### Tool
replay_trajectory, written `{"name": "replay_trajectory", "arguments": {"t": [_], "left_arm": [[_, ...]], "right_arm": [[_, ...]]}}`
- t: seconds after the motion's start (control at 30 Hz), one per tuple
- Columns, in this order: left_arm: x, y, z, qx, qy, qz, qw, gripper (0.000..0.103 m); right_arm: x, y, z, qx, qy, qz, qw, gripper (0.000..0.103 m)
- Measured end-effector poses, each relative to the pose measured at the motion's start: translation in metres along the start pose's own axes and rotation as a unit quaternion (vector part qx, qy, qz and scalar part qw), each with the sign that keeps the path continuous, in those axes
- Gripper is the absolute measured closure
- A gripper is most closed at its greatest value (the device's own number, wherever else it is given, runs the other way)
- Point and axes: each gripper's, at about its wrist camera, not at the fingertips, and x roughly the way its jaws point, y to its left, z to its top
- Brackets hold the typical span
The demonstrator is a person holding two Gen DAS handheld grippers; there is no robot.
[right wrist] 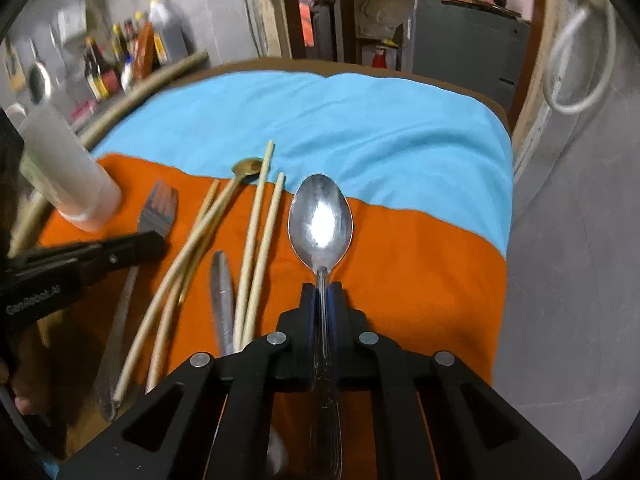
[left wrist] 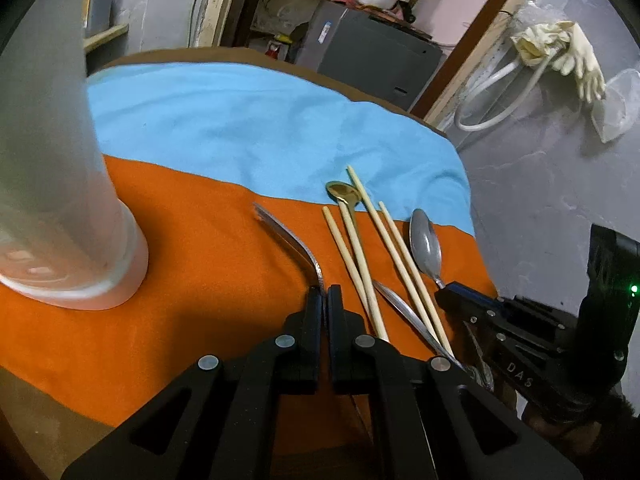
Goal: Organize utensils
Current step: 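Lift the fork with the left tool while the right tool lifts the spoon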
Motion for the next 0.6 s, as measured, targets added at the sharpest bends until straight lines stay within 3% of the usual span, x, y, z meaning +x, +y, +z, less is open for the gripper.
{"name": "replay_trajectory", "arguments": {"t": [0.23,0.43,0.6], "left_arm": [[-0.028,-0.015,-0.013,0.042,-0.062,0.006,0.9972,0.103],[-0.054,-0.027,-0.017,0.07,-0.125,0.025,0.9893,0.103],[-0.075,-0.037,-0.018,0.097,-0.171,0.031,0.9799,0.103]], "right_arm": [[-0.037,0.004,-0.015,0.034,-0.105,0.031,0.993,0.099],[-0.062,0.016,-0.02,0.039,-0.19,0.058,0.979,0.099],[-0.076,0.024,-0.014,0.038,-0.235,0.072,0.969,0.099]]}}
